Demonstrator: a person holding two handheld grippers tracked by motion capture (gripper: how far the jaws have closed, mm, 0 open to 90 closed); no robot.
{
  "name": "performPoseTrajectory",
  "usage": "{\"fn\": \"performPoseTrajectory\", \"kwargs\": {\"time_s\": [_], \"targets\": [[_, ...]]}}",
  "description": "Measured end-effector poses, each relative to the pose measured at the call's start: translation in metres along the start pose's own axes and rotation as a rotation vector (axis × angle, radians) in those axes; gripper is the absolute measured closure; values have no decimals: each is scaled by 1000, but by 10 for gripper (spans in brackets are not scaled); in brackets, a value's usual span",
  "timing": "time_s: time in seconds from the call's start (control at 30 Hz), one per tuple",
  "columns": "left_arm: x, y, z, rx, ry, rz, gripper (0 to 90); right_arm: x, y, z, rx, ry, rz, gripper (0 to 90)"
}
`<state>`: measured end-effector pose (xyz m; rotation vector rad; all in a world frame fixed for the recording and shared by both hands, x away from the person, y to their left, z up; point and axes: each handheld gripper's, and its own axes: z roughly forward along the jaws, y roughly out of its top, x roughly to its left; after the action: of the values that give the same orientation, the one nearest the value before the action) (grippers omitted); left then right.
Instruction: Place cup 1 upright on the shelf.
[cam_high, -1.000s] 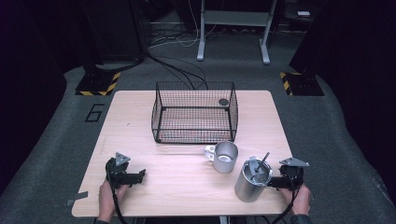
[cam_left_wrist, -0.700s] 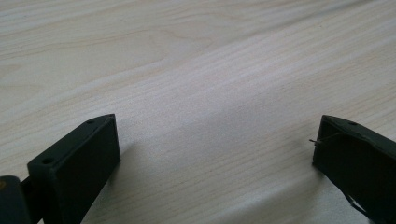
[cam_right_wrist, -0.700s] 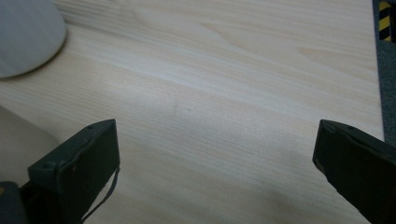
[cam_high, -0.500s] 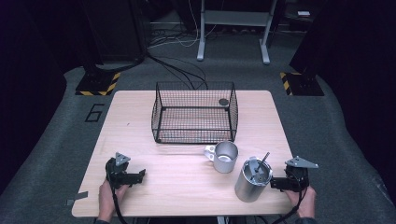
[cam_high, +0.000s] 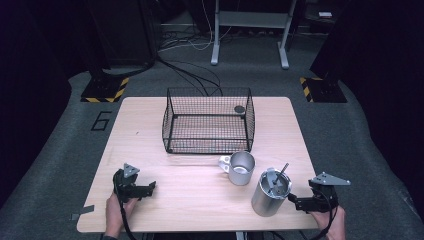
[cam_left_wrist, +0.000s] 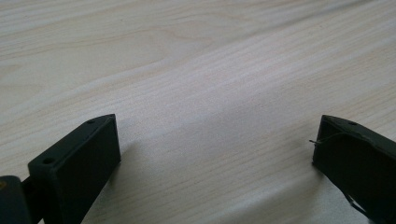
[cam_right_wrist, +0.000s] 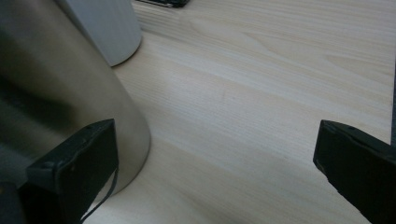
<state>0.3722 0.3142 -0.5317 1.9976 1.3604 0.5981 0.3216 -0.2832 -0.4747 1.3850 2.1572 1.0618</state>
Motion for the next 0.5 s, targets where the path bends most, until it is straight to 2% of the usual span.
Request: {"fn": "performPoseTrajectory", "kwargs": {"time_s": [0.1, 0.2, 0.33, 0.43, 0.5], "targets": [[0, 0, 0, 0, 0, 0, 4, 2, -1, -7, -6, 33, -2, 0], [0, 0, 0, 0, 0, -1, 4, 5, -2, -13, -11, 46, -33, 0], [0, 0, 0, 0, 0, 0, 4, 10, 2, -22, -3, 80, -50, 0], [0, 0, 0, -2, 0, 0, 4, 14, 3, -29, -12, 110, -69, 0], [0, 0, 0, -2, 0, 0, 4, 18, 2, -32, -27, 111, -88, 0]]}}
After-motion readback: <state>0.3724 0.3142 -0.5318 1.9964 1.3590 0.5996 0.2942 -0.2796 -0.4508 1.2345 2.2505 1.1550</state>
